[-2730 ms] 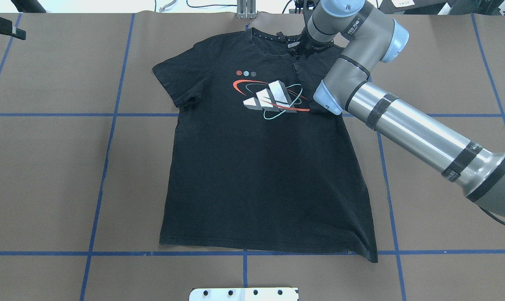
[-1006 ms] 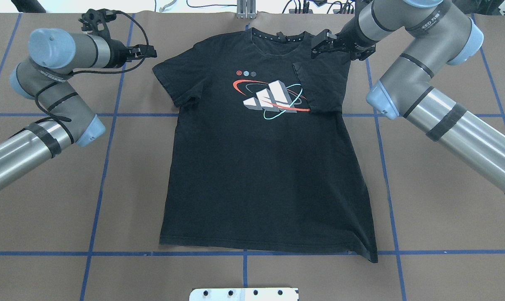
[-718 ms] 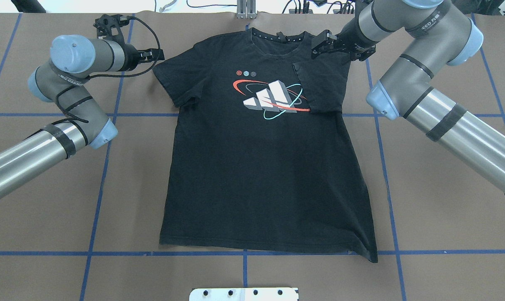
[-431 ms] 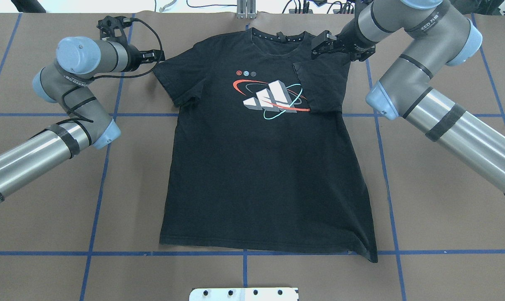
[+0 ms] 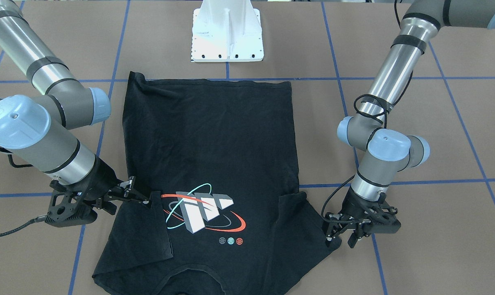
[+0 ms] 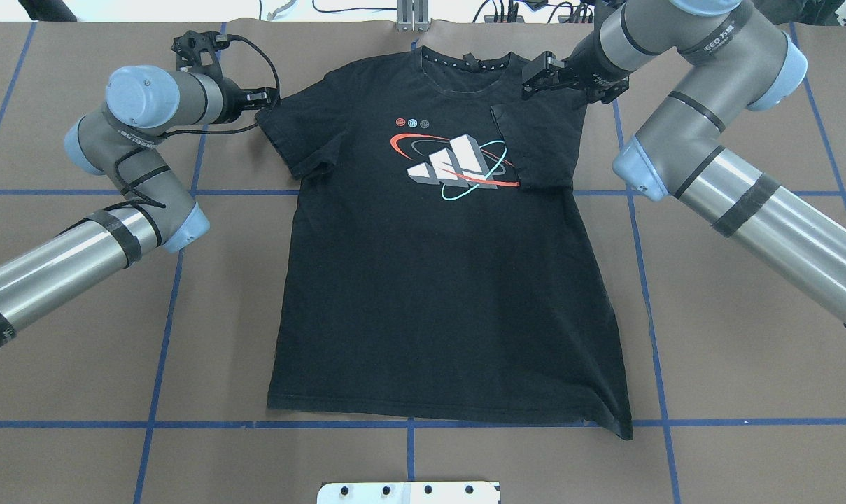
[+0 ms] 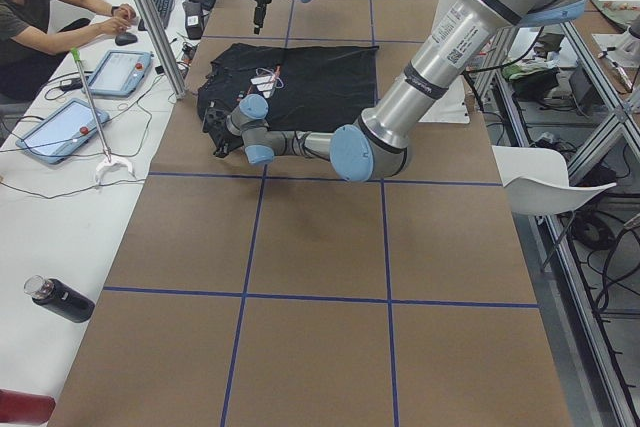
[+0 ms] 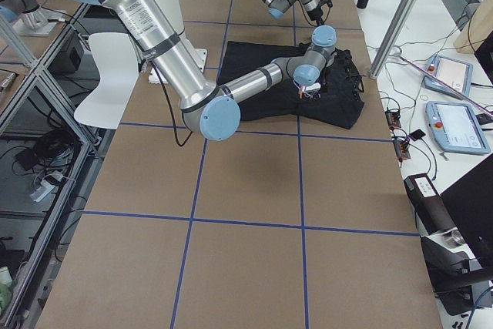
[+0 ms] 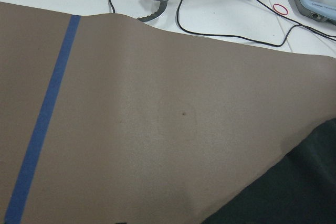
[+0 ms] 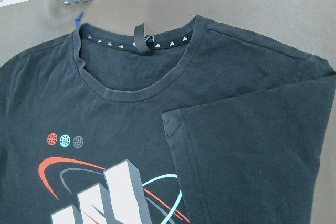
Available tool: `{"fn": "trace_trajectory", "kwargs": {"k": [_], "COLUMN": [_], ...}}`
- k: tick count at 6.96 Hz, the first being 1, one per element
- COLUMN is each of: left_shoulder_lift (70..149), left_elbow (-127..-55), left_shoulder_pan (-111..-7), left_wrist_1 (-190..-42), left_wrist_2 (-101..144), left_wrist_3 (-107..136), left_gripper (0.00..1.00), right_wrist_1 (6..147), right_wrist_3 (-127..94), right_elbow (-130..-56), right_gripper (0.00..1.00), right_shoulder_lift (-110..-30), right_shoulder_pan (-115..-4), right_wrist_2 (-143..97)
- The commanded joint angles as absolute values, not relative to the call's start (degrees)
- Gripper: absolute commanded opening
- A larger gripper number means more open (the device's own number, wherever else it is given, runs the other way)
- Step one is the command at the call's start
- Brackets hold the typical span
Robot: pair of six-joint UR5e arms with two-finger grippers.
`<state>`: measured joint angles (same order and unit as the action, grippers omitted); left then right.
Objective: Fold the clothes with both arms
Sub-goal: 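Reach the left gripper to the other sleeve while the right gripper holds the shoulder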
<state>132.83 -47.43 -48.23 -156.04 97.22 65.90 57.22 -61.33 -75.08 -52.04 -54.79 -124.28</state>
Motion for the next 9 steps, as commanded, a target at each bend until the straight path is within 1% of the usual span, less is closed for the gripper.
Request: {"fn": "trace_trajectory", "kwargs": {"k": [1,3,7,8,9], "left_shoulder_lift": [132.9,132.9,132.9,132.9,132.9], "left_elbow": [-47.0,-46.8,-46.8,-46.8,-46.8], "left_shoulder_pan": [-47.5,-47.3,-47.2,-47.2,-47.3], "left_wrist_1": [-156.0,-156.0,-156.0,-156.0,-156.0], "left_wrist_2": [96.2,96.2,96.2,96.4,96.4], "left_wrist_3": [65.6,65.6,65.5,65.5,65.0], "left_gripper": [0.7,0.66,0.47,0.4,0.3], "right_wrist_1": [57.2,57.1,57.1,57.1,57.1], "right_wrist_3": [-61.1,-61.1,-61.1,-61.1,-61.2], "right_elbow": [-73.9,-73.6,-73.6,-73.6,-73.6], "right_gripper": [1.0,1.0,1.0,1.0,1.0], "right_shoulder_lift": [-52.0,-51.9,-51.9,-51.9,-51.9], "right_shoulder_pan": [-54.8,-54.8,-54.8,-54.8,-54.8], "right_wrist_2": [-124.2,-124.2,-124.2,-124.2,-124.2]}}
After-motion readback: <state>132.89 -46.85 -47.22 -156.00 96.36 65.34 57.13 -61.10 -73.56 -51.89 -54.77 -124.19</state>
